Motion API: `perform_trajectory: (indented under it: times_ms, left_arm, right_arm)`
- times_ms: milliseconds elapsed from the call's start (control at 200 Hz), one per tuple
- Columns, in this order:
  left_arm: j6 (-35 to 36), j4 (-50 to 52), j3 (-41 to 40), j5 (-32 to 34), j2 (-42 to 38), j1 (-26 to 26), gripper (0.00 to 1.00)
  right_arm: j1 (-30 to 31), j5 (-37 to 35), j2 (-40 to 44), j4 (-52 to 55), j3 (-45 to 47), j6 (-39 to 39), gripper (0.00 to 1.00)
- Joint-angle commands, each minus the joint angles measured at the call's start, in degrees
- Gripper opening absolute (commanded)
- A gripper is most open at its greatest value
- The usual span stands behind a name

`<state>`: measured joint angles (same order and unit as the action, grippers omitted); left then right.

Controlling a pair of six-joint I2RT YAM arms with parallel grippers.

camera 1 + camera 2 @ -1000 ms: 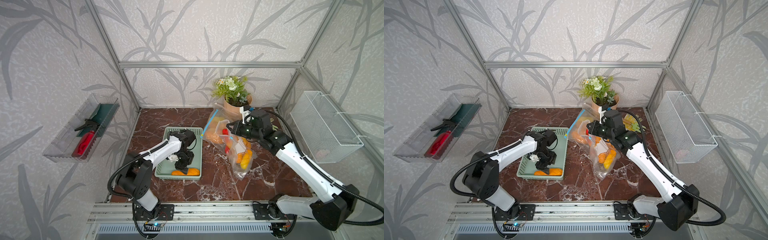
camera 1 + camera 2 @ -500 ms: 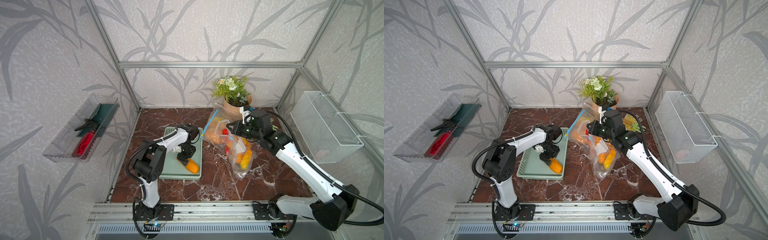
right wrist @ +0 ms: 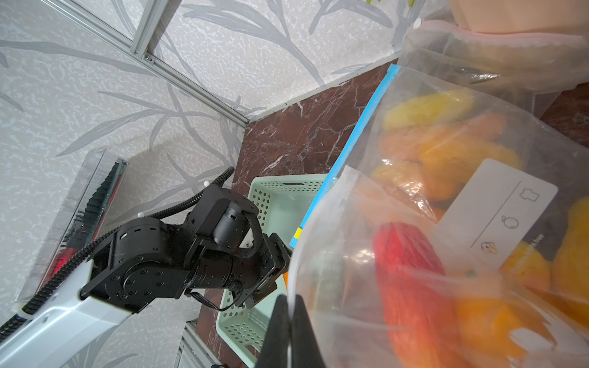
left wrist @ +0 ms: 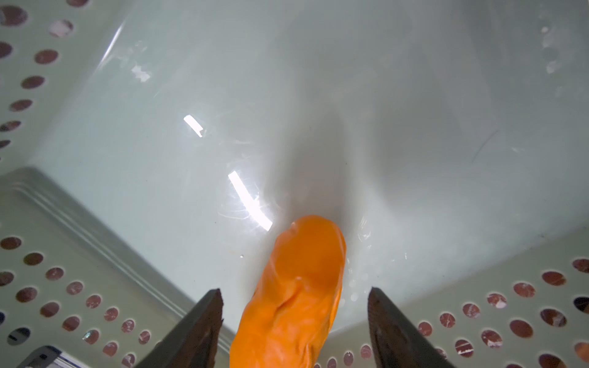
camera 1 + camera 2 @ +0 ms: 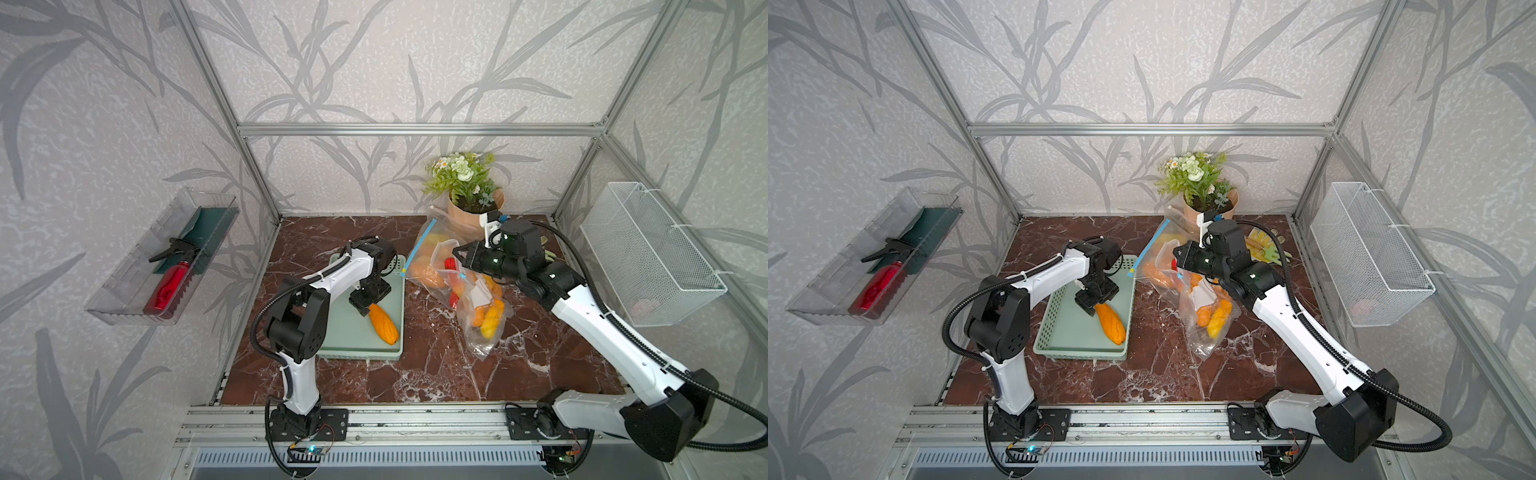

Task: Place the mango in a zip-top bag and seal the zipper
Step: Pick up the mango from the basket, then place the mango in the zipper food storage bag.

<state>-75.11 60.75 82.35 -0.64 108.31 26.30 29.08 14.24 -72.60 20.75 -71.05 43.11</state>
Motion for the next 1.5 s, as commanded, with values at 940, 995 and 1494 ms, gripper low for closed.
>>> perform_trajectory:
  times_ms: [940,995,1494]
  left_arm:
    - [-1.73,-17.46,13.58,-1.47,-14.96,1.94,0.28]
    - [-3.48,-19.71,15.21,-2.56,-14.20,2.84,0.28]
    - [-10.32,-26.88,16.44,-7.02,-9.79,9.53,0.26]
  right_arm:
    - [-0.18,1.63,0.41,-0.24,-1.01,0.09,0.00]
    - [-0.16,1.63,0.03,-0.20,-1.53,0.19,0.00]
    - [-0.24,1.34,-0.70,-1.25,-2.20,2.20,0.00]
